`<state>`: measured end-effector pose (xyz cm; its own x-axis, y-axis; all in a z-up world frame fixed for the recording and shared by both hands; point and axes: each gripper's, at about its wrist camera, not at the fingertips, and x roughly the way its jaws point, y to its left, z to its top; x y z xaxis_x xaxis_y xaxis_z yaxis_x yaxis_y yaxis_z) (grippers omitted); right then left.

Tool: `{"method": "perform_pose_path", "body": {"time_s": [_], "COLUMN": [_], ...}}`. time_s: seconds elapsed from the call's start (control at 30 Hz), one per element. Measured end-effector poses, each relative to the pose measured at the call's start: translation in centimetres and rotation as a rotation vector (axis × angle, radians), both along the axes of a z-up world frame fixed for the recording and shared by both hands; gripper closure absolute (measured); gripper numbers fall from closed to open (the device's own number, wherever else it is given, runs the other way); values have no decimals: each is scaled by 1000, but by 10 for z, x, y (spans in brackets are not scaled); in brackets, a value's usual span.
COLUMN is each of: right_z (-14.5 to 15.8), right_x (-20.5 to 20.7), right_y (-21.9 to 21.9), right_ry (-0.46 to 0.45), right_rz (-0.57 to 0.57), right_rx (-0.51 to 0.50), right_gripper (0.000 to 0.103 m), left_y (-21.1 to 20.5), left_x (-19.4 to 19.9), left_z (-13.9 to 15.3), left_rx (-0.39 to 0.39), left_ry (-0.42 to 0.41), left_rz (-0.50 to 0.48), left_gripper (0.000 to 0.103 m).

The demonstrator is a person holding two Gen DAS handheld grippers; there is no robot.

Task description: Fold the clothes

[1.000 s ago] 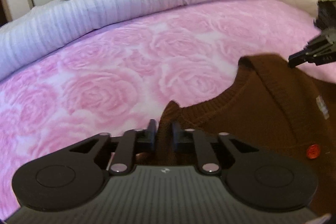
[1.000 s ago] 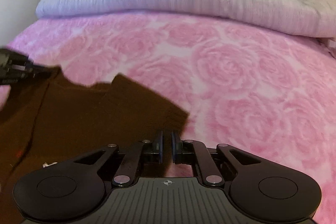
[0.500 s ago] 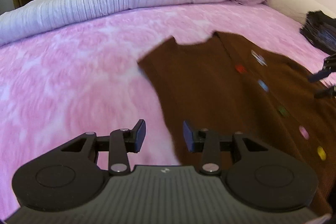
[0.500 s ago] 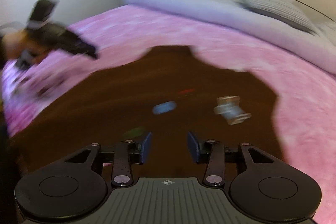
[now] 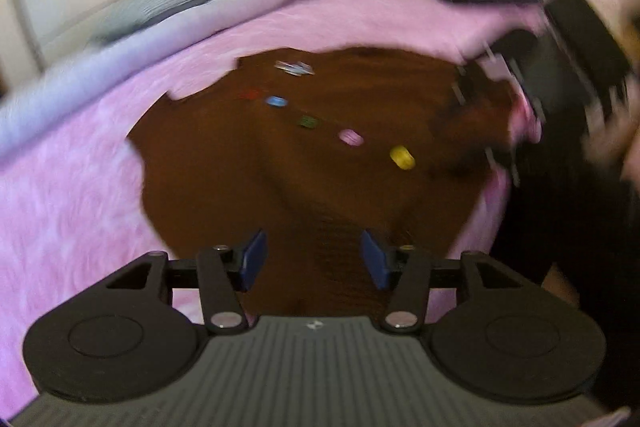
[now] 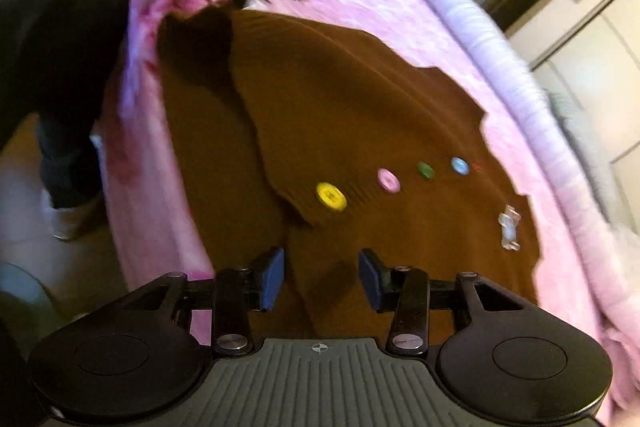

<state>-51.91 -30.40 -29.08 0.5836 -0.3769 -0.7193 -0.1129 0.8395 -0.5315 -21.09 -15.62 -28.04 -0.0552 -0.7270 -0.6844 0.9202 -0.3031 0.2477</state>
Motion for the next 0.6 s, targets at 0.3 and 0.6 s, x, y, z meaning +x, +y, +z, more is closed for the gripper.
{"method": "perform_pose_path", "body": {"time_s": [0.3,0.6], "right_z": [-25,-3], "right_x": [-33,-93], "right_y": [-18,-62], "right_ry": [-28,-68], "right_rz": [-70,-248], "right_rx": [-278,-295], "right_gripper": [96,102], "left_y": [0,7], "left_x": [-52,-51], "left_z": [-46,-30], "left_rx": [-27,-29], "left_ry": [-486,-352], "left_rz": [-97,-199], "left_gripper": [86,101]}}
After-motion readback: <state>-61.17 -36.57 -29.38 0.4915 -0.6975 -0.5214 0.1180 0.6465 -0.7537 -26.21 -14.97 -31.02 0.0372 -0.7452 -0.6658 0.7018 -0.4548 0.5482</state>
